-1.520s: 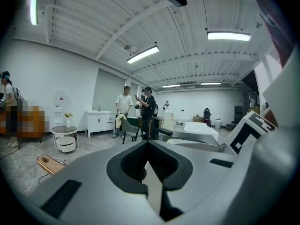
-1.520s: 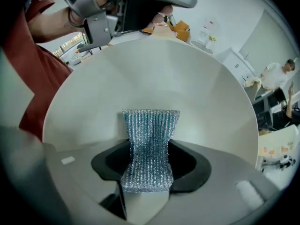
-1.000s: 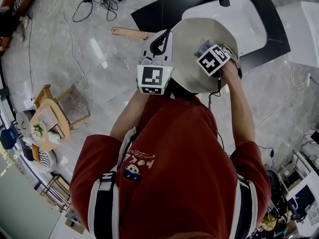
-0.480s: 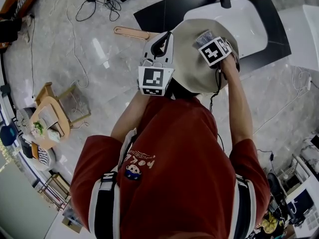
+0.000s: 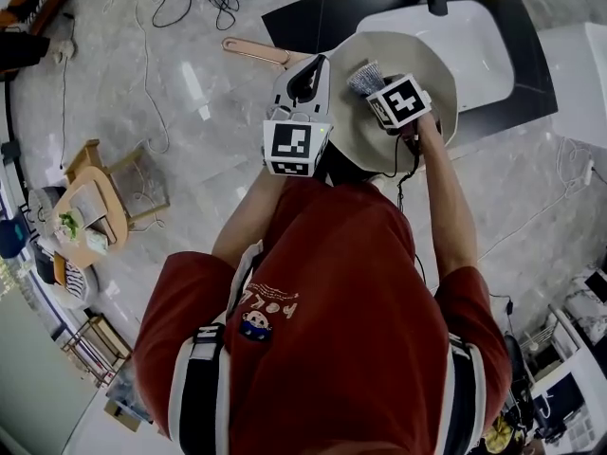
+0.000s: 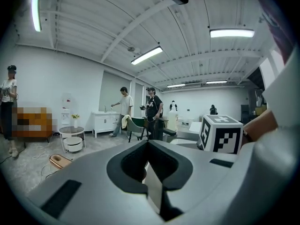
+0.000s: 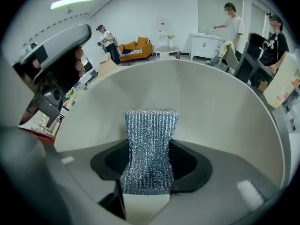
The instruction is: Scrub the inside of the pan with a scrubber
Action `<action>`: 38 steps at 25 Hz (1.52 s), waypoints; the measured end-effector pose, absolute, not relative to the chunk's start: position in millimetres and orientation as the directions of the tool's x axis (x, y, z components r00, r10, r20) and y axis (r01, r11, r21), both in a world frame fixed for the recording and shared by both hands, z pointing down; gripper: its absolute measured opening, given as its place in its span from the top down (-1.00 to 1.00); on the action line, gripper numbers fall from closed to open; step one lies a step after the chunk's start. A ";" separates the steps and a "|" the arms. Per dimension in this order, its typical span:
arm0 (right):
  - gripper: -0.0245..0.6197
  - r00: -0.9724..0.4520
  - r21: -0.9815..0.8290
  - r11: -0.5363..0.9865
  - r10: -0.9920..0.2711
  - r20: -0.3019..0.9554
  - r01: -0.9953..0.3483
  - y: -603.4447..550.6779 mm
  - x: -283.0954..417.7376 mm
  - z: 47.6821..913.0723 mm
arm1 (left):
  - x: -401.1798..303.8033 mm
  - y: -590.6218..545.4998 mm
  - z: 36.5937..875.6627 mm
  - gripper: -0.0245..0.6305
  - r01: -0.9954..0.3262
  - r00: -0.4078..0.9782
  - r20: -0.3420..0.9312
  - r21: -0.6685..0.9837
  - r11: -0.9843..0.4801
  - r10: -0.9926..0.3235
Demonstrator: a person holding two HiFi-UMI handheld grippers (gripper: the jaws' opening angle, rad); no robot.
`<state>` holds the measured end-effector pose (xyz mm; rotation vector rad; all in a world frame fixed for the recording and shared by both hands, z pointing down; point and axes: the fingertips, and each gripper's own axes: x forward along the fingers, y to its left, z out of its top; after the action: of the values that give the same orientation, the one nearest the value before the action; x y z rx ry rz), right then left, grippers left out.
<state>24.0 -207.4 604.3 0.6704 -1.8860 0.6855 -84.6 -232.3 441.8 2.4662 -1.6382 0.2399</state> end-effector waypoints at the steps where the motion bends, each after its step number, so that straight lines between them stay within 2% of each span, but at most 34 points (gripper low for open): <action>1: 0.10 -0.395 -0.207 0.669 -0.141 0.908 -0.714 -203.7 22.4 604.0 | -84.1 -231.3 442.3 0.91 -0.924 0.379 0.229 0.053 -0.377 -0.897; 6: 0.13 -0.488 -0.304 0.571 -0.198 0.850 -0.763 -202.2 30.7 584.3 | -76.4 -224.4 442.7 0.91 -0.928 0.369 0.235 0.052 -0.368 -0.899; 11: 0.15 -0.534 -0.267 0.558 -0.392 0.749 -0.785 -211.5 45.3 531.6 | -64.1 -218.2 429.4 0.91 -0.933 0.359 0.214 0.050 -0.357 -0.908; 17: 0.15 -0.507 -0.126 0.538 -0.653 0.562 -0.833 -219.0 69.2 452.4 | -47.5 -210.8 389.2 0.91 -0.935 0.354 0.154 0.099 -0.342 -0.923; 23: 0.15 -0.445 -0.005 0.461 -0.853 0.274 -0.887 -220.1 95.6 375.7 | -41.0 -210.2 341.9 0.91 -0.942 0.319 0.107 0.145 -0.302 -0.942; 31: 0.18 -0.394 0.094 0.394 -0.919 0.021 -0.914 -206.4 115.1 307.1 | -24.4 -202.2 293.3 0.91 -0.932 0.353 -0.022 0.079 -0.353 -0.936; 38: 0.18 -0.297 0.089 0.288 -0.949 -0.105 -0.953 -200.3 140.8 277.6 | -15.5 -196.9 274.6 0.91 -0.932 0.359 -0.084 0.022 -0.362 -0.930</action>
<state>140.8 -200.3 277.6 1.8816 -2.5464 -0.2129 -15.5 -196.9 274.6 2.6139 -1.7906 -0.1301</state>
